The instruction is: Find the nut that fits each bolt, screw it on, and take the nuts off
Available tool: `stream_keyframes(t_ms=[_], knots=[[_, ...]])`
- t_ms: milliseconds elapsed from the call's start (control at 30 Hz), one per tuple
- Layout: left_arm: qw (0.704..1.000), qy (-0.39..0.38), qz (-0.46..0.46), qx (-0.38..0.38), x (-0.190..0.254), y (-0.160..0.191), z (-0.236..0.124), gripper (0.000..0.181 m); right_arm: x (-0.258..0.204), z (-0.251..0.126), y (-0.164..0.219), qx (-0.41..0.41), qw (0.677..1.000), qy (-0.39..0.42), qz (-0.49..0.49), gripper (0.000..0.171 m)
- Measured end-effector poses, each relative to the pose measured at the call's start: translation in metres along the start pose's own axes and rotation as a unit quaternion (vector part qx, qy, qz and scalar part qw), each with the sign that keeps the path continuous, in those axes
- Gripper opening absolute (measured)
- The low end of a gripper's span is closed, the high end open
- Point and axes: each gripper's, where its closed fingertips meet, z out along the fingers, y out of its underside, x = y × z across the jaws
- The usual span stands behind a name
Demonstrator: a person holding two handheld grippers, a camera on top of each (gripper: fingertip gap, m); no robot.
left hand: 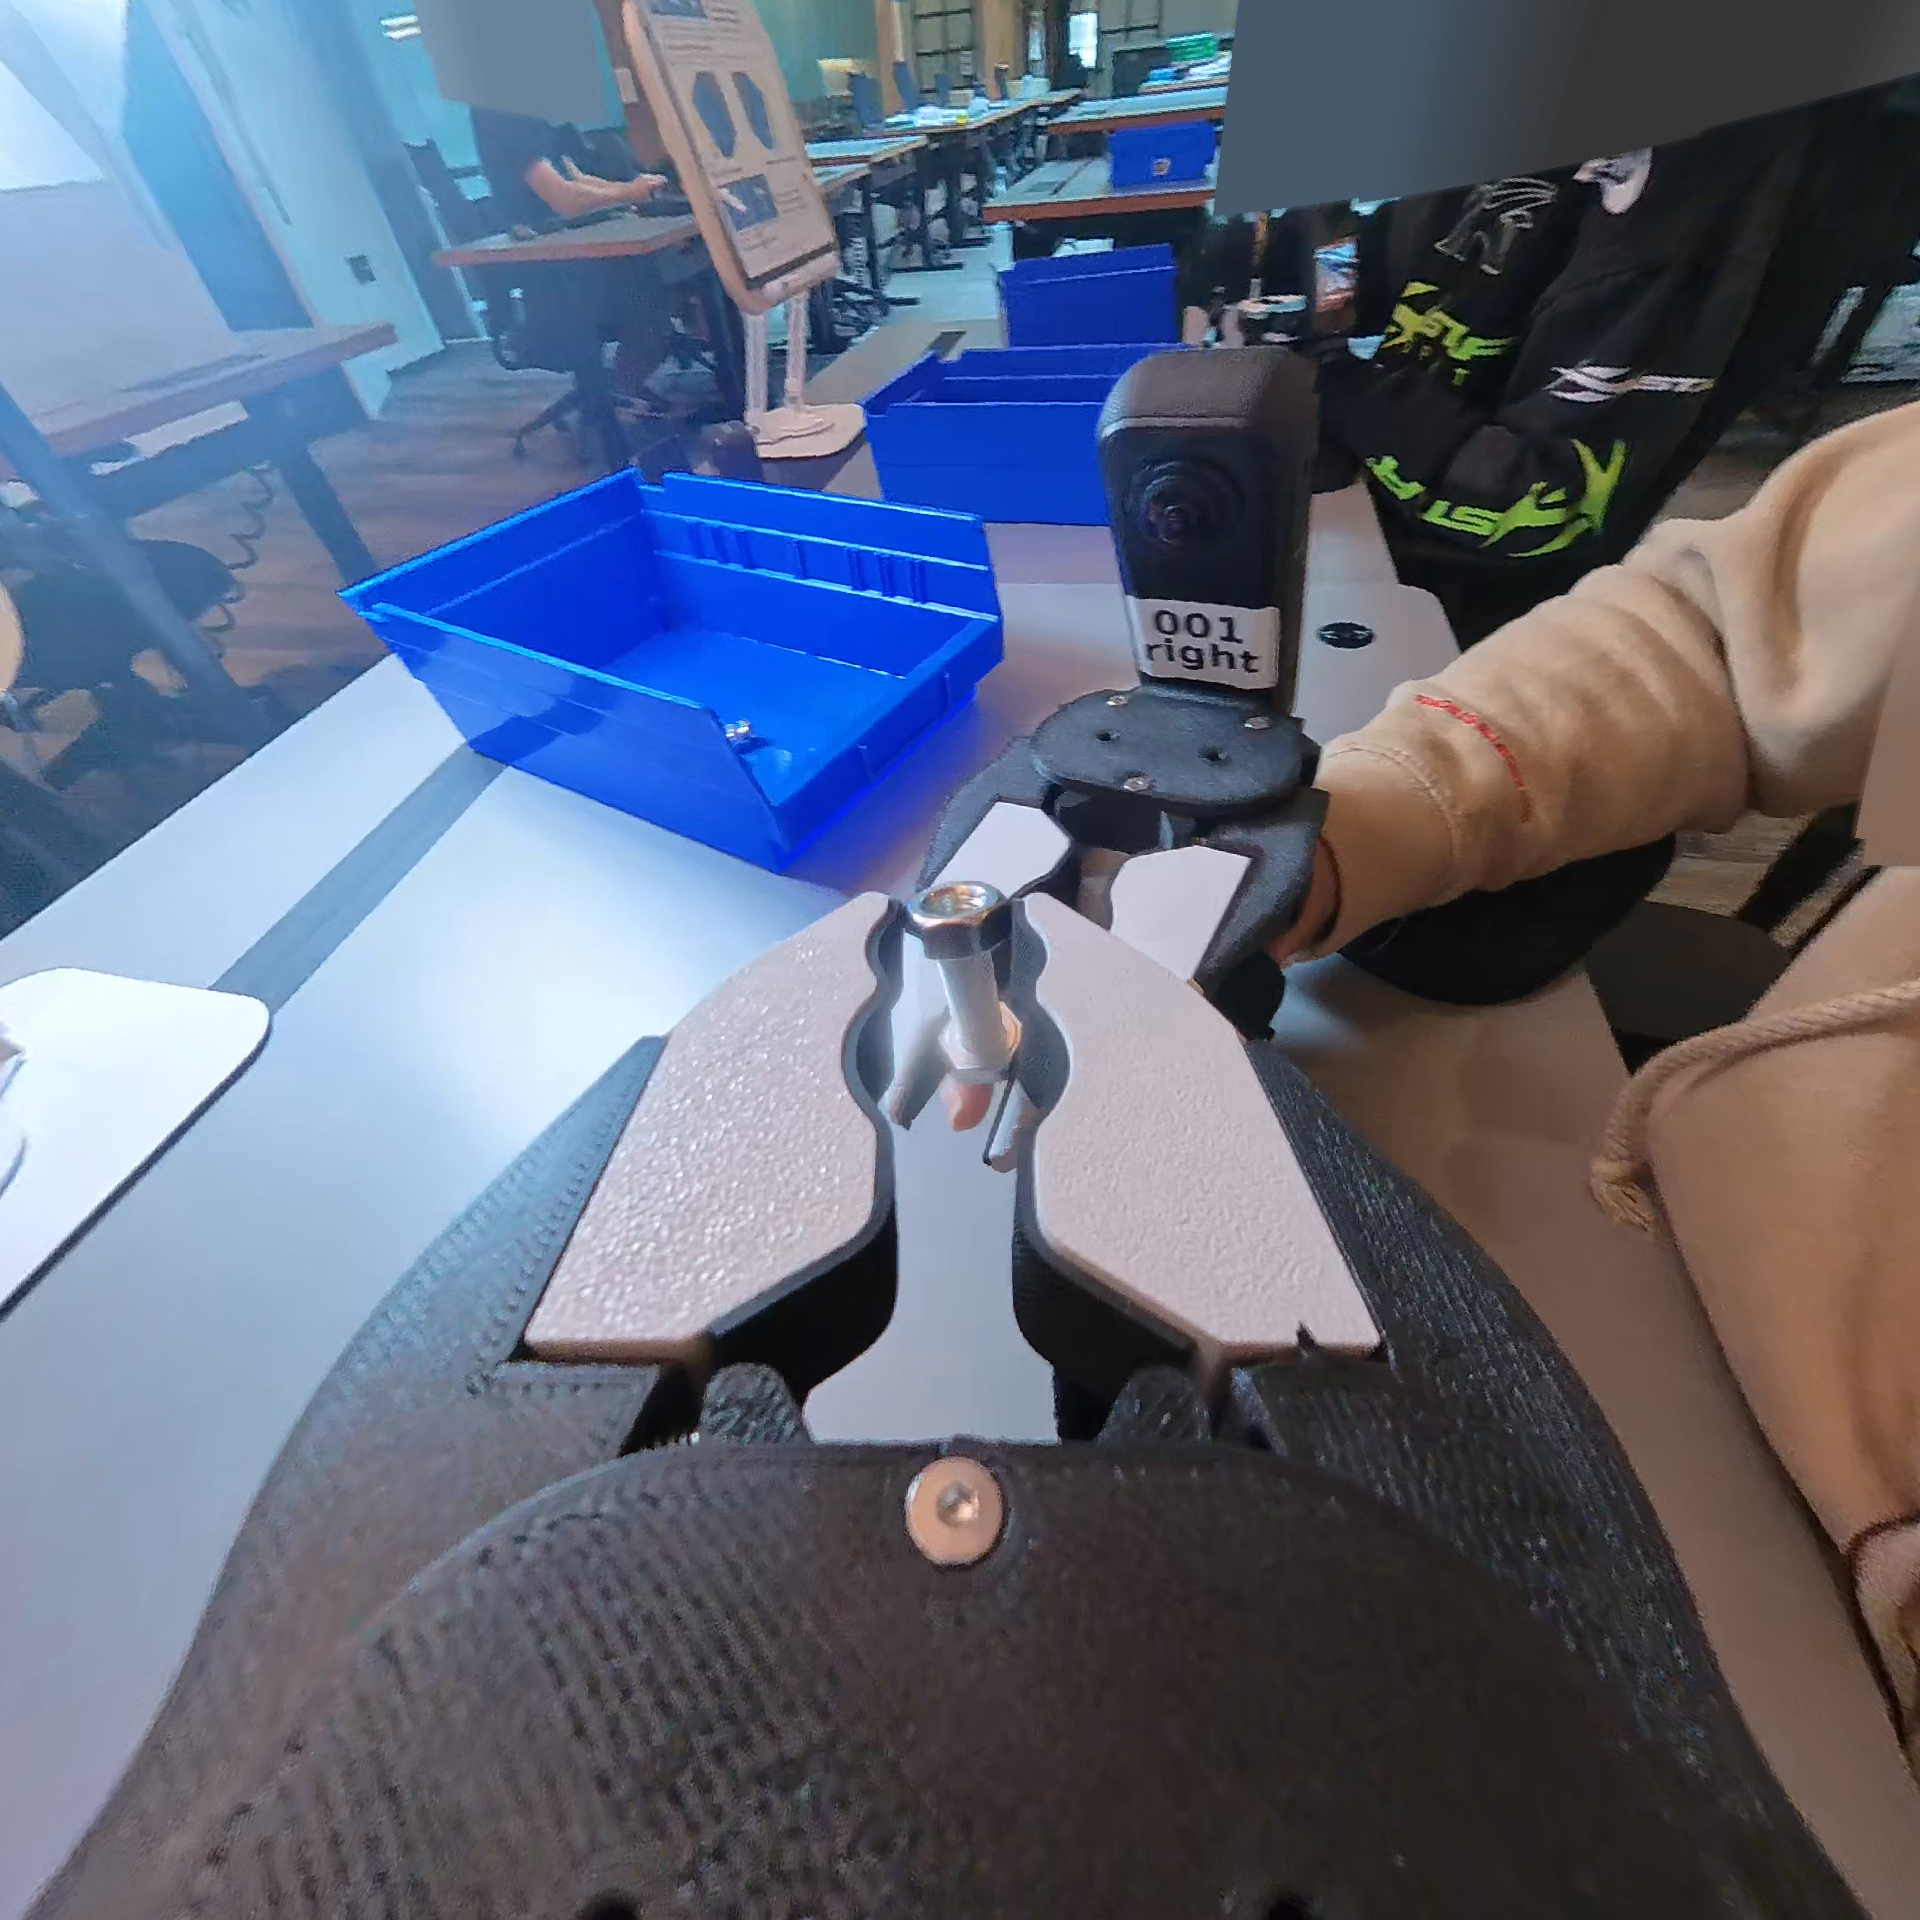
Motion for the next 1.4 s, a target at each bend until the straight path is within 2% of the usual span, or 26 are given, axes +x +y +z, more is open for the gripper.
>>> stream_keyframes(t_ms=[600, 900, 1067, 1400], knots=[[0.985, 0.137, -0.019, 0.107, 0.028, -0.025, -0.016, 0.02, -0.033, -0.009, -0.026, 0.076, 0.991, -0.107, 0.008, 0.018], [0.978, 0.181, 0.007, 0.108, 0.04, -0.027, -0.02, 0.02, -0.046, -0.011, -0.028, 0.084, 0.985, -0.147, 0.009, 0.018], [0.976, 0.188, 0.016, 0.106, 0.042, -0.027, -0.021, 0.02, -0.048, -0.011, -0.029, 0.088, 0.985, -0.148, 0.002, 0.018], [0.982, 0.154, 0.009, 0.112, 0.026, -0.029, -0.03, 0.02, -0.041, -0.013, -0.032, 0.097, 0.986, -0.134, 0.005, 0.018]])
